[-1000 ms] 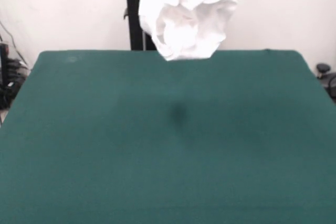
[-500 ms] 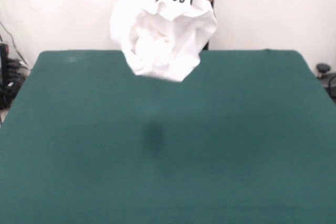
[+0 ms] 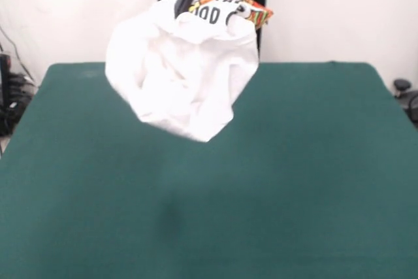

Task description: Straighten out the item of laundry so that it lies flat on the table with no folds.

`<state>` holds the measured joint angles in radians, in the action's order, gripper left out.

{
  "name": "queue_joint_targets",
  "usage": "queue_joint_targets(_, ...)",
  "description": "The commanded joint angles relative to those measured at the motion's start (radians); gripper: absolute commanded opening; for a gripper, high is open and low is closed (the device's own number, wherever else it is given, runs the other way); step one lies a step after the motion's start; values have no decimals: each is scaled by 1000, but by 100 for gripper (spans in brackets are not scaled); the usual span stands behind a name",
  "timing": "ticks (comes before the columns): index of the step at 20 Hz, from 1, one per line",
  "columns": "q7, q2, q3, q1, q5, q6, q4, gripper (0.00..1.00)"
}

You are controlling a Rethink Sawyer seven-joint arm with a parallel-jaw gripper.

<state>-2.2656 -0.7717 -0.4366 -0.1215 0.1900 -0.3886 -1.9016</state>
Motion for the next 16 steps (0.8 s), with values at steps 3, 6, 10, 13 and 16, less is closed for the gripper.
queue_joint_targets(3,-471,1,302,106,-65,-210,-103,0)
queue_joint_targets(6,-489,51,285,79,-20,-321,-91,0)
queue_joint_targets(10,-480,138,215,-2,121,-507,-83,0)
queue_joint_targets(13,-456,169,182,-41,190,-569,-88,0)
queue_joint_targets(16,-446,189,170,-52,206,-623,-84,100)
